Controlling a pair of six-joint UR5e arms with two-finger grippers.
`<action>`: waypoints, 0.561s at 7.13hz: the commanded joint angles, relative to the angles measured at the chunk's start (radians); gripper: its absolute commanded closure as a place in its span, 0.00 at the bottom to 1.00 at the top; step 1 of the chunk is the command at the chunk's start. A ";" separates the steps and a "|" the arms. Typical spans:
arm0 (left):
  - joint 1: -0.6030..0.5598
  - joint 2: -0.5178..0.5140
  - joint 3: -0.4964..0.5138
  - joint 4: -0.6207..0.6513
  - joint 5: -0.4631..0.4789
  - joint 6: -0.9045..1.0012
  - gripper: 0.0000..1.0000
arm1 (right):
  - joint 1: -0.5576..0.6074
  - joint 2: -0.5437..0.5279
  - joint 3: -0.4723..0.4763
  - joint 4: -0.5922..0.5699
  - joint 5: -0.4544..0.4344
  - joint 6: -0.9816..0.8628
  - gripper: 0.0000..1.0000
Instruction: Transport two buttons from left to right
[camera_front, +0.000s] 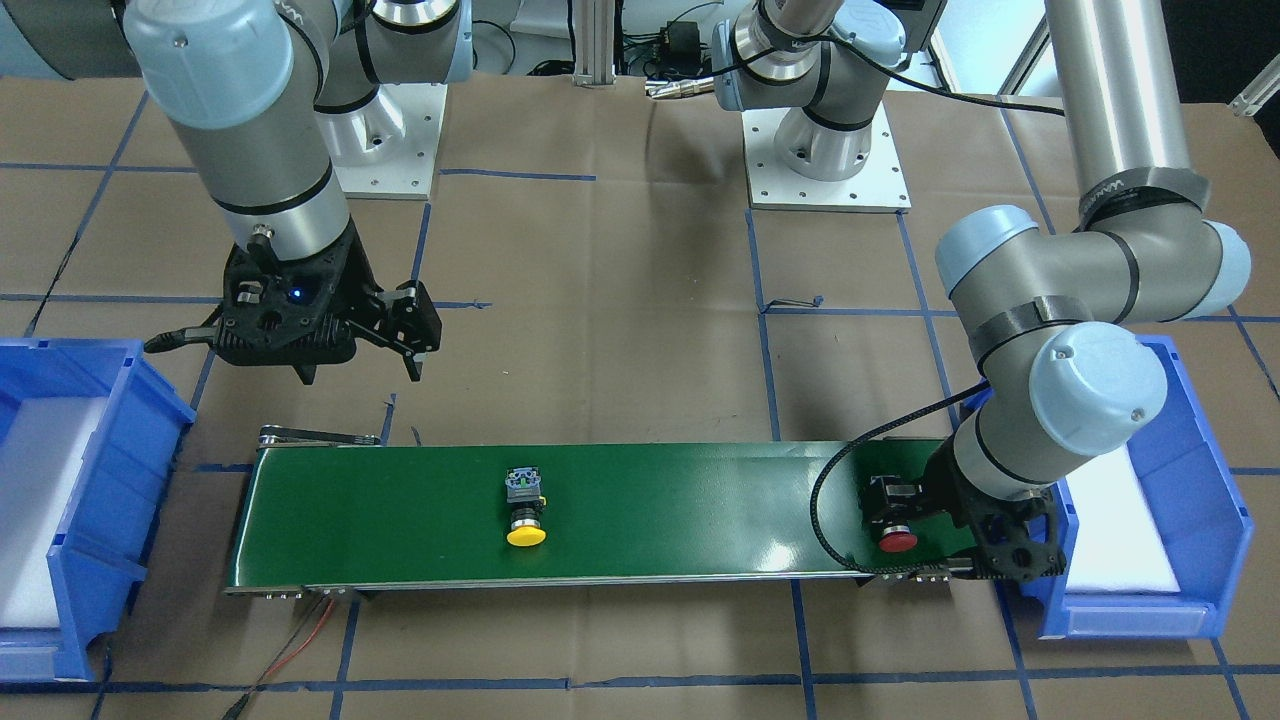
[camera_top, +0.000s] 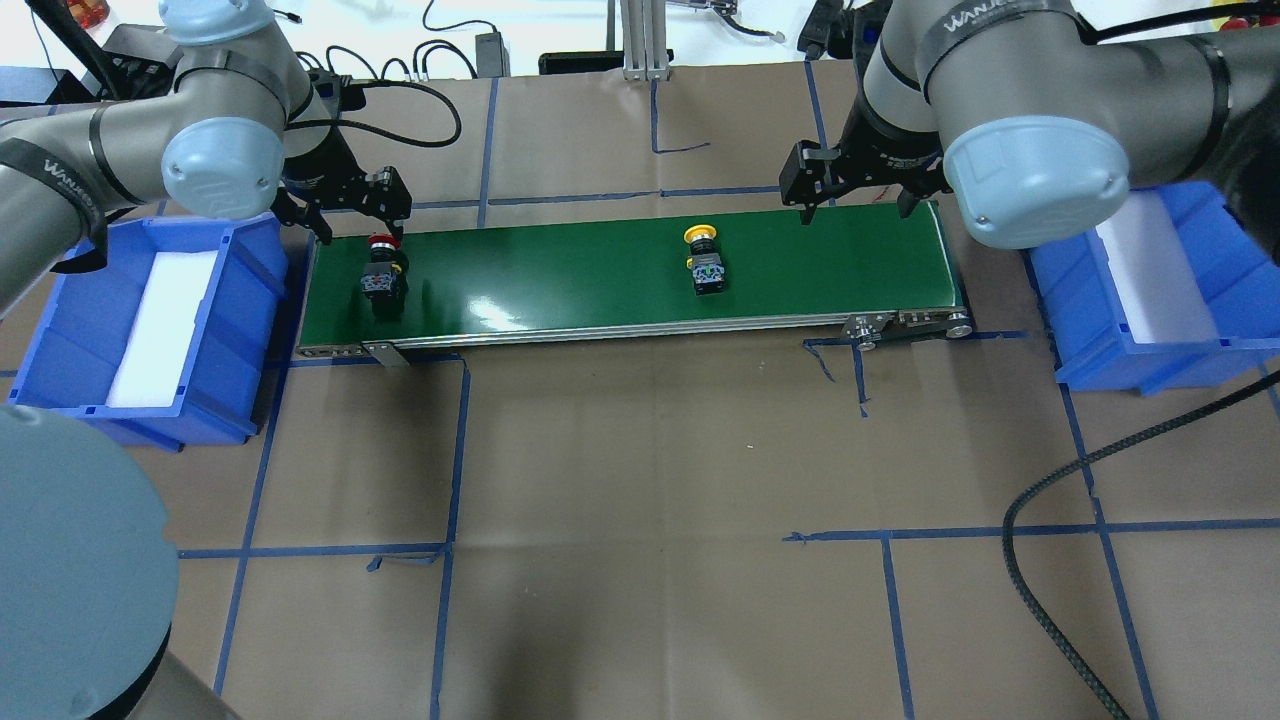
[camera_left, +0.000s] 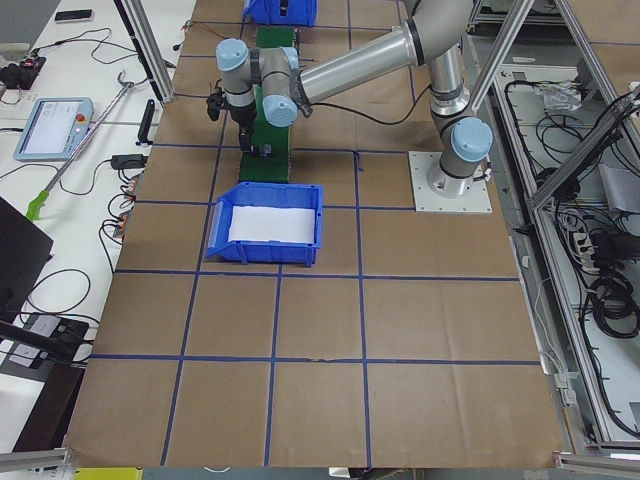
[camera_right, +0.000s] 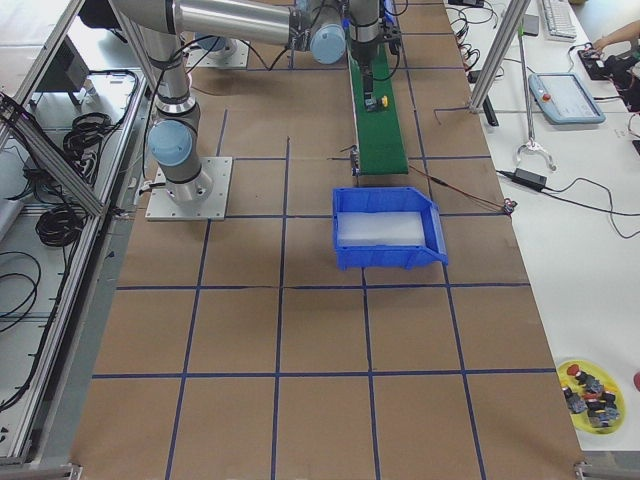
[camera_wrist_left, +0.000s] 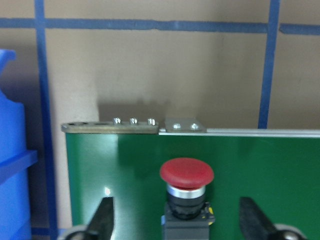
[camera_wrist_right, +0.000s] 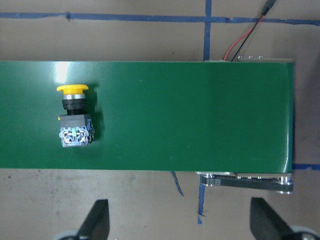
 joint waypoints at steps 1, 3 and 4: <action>0.004 0.038 0.090 -0.156 0.000 0.001 0.01 | 0.002 0.145 -0.125 0.000 0.103 0.007 0.00; -0.001 0.062 0.119 -0.201 0.000 0.004 0.01 | 0.002 0.200 -0.138 -0.011 0.186 0.008 0.00; -0.003 0.078 0.121 -0.202 0.000 0.012 0.01 | 0.002 0.210 -0.129 -0.011 0.196 0.008 0.00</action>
